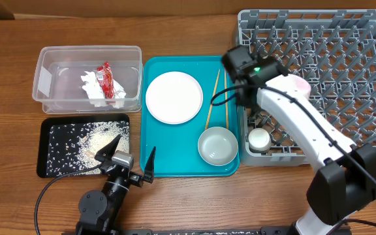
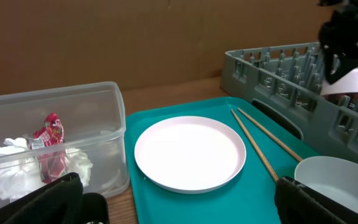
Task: Sort waste into correct bins and load items into the dishwasher
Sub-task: 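Reach the right gripper to the white bowl and grasp its rim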
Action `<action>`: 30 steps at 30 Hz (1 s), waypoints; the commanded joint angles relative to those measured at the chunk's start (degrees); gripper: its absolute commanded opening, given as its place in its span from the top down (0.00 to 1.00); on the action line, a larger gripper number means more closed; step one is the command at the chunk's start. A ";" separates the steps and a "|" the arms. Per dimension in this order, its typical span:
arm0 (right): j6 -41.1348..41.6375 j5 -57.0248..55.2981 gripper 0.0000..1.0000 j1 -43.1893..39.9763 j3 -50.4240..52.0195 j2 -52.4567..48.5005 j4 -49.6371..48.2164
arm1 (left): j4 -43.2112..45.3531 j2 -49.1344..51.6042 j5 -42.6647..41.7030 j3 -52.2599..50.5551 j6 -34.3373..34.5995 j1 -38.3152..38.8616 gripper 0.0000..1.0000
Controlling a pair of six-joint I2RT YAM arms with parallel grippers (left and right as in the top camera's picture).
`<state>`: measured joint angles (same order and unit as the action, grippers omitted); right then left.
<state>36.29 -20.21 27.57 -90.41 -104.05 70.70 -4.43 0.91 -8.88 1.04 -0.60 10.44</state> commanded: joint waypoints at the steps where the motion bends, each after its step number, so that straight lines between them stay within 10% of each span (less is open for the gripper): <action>1: -6.69 23.10 0.39 2.16 -0.59 1.92 -2.82 | 0.28 -0.59 -0.83 -0.46 -0.52 -0.35 0.00; 30: -58.01 19.02 0.48 8.37 13.22 -0.72 -14.88 | 0.28 -0.59 -0.83 -0.46 -0.52 -0.35 0.00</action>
<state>-16.97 -4.08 36.21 -77.45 -103.98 56.10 -4.43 0.91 -9.04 1.04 -0.62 10.44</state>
